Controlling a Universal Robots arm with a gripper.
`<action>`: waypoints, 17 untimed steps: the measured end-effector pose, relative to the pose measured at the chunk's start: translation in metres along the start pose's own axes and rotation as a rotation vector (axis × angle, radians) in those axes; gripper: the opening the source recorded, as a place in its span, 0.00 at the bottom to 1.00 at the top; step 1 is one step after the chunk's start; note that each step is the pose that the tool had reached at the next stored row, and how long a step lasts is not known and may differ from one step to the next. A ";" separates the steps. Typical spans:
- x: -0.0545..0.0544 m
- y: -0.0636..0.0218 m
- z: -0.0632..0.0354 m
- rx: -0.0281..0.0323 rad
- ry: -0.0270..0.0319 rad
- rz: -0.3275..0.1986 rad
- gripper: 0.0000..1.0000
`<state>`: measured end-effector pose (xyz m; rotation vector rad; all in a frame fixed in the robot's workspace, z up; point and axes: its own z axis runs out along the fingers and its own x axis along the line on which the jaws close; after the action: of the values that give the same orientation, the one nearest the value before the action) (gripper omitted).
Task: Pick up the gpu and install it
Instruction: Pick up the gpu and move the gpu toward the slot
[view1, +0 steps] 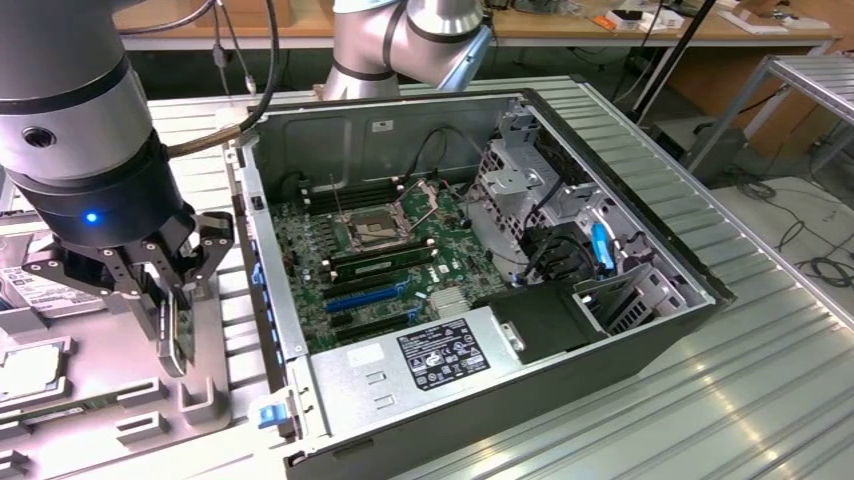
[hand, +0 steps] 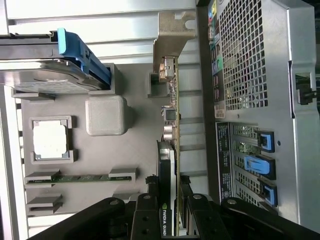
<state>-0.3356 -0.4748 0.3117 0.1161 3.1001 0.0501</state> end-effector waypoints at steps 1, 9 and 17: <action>0.000 0.0000 -0.0008 0.0001 0.0001 0.000 0.27; 0.000 0.0003 -0.0083 0.0000 0.0000 0.000 0.27; -0.001 0.0007 -0.0223 0.0000 0.0000 0.000 0.27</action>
<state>-0.3356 -0.4748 0.3340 0.1161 3.1000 0.0501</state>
